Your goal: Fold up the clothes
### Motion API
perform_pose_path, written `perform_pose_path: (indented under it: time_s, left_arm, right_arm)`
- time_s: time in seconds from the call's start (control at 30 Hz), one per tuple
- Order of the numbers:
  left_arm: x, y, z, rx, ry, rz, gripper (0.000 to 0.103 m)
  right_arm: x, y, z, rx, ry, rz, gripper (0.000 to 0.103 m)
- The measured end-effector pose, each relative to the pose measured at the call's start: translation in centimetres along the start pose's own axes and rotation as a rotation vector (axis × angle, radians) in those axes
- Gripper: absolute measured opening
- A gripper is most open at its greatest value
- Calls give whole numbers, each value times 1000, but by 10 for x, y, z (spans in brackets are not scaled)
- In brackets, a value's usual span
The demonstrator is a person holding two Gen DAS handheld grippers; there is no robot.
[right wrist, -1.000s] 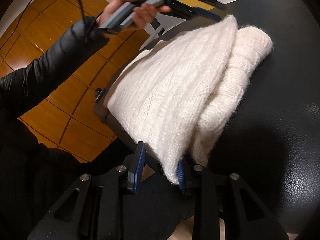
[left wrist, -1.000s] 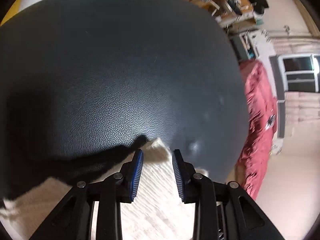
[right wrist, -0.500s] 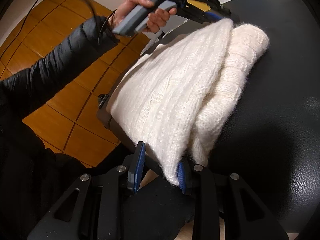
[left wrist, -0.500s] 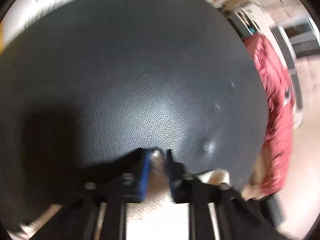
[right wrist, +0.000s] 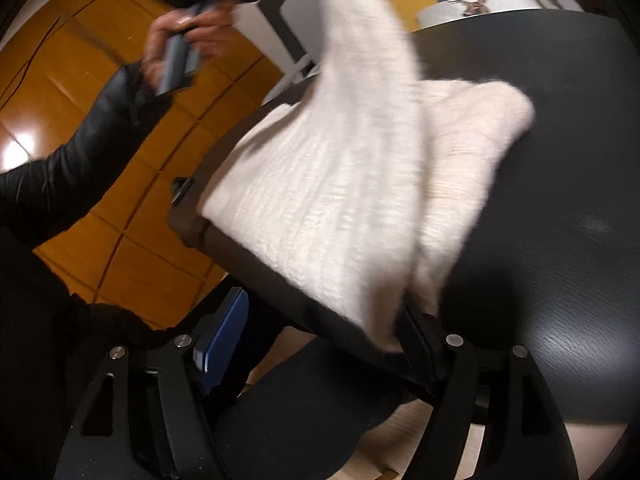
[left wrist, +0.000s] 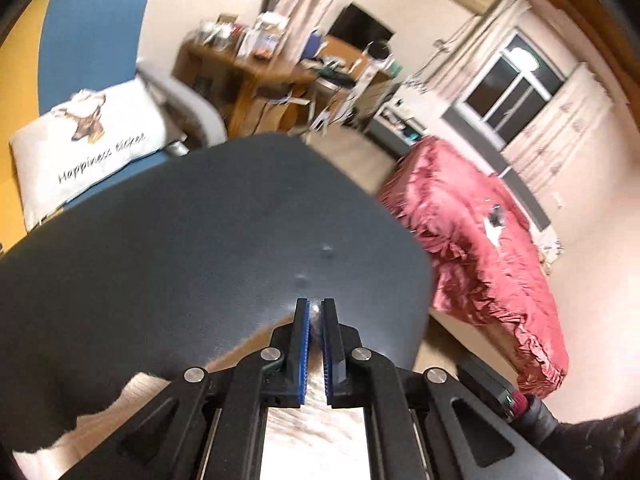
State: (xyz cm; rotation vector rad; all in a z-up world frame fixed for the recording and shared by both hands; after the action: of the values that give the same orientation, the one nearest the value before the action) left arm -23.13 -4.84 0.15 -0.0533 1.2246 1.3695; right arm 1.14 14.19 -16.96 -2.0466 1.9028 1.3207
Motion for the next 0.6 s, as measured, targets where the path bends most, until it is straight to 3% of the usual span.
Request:
perform_pose_path:
  time_s: [0.23, 0.33, 0.37, 0.43, 0.57, 0.6]
  left_arm:
    - [-36, -7, 39, 51, -100, 99, 0]
    - [-41, 0, 45, 77, -72, 101, 0]
    - [-40, 2, 45, 84, -52, 95, 0]
    - [-29, 2, 36, 67, 8, 55, 0]
    - [22, -19, -1, -30, 139, -154, 10]
    - [29, -27, -11, -73, 141, -182, 12]
  right_arm:
    - [-26, 27, 12, -4, -1, 123, 76]
    - [-12, 43, 14, -24, 62, 80, 76]
    - [-7, 45, 15, -35, 40, 61, 76]
    - [-4, 46, 20, -30, 30, 50, 76]
    - [-8, 42, 26, -8, 54, 66, 76]
    - [-8, 40, 27, 0, 62, 72, 76]
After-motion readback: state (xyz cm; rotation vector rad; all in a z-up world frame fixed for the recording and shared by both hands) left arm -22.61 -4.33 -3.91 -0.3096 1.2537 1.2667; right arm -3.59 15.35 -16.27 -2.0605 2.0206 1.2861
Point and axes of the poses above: each gripper's, at about its wrist camera, not at the fingertips, and x roughly the way its jaws point, z to its right, y to its top, the point moved 3 cm from there along x, roughly the way its jaws point, and after that the axes turned 2 degrees about x, right-handed, at the moved point
